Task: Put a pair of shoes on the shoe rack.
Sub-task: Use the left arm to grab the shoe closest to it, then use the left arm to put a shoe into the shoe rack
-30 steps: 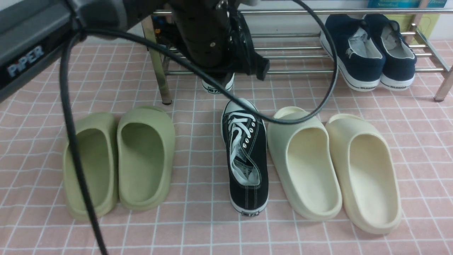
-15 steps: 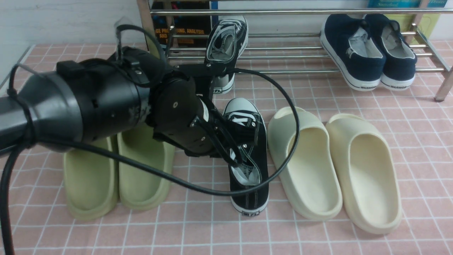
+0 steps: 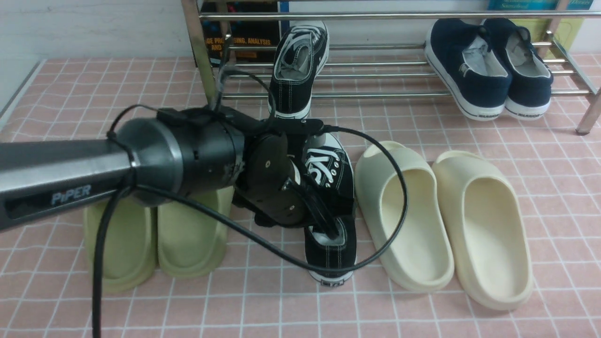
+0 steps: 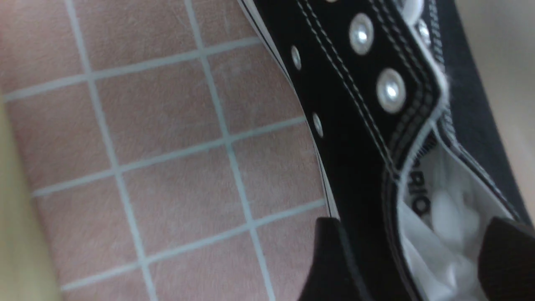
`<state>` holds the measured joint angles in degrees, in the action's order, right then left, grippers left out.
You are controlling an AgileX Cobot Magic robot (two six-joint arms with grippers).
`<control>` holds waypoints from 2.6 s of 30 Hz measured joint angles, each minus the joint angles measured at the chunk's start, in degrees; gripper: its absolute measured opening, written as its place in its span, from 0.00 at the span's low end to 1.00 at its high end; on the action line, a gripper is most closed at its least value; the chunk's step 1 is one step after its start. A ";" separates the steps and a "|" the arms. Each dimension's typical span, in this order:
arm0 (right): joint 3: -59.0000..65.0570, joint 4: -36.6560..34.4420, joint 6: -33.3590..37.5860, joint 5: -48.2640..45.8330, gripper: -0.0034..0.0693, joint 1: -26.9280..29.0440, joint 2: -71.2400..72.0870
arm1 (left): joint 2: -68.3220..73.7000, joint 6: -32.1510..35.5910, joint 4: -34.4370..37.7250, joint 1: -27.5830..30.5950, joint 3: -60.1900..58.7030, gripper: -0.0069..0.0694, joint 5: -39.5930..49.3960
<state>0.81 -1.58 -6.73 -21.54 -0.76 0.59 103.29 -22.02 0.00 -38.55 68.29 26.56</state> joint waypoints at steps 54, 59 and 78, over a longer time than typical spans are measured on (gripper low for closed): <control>0.00 -0.01 0.00 0.00 0.38 0.00 0.00 | 28.85 -13.27 -6.33 8.39 52.49 0.12 -1.17; 0.00 -0.01 0.00 0.00 0.38 0.00 0.00 | 28.85 -13.63 -6.40 8.45 52.53 0.12 -2.15; 0.00 -0.01 0.00 0.00 0.38 0.00 0.00 | 28.73 -14.08 -7.68 8.34 52.93 0.33 -5.63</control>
<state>0.81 -1.58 -6.73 -21.54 -0.76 0.59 132.02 -36.10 -7.68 -30.21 121.22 20.94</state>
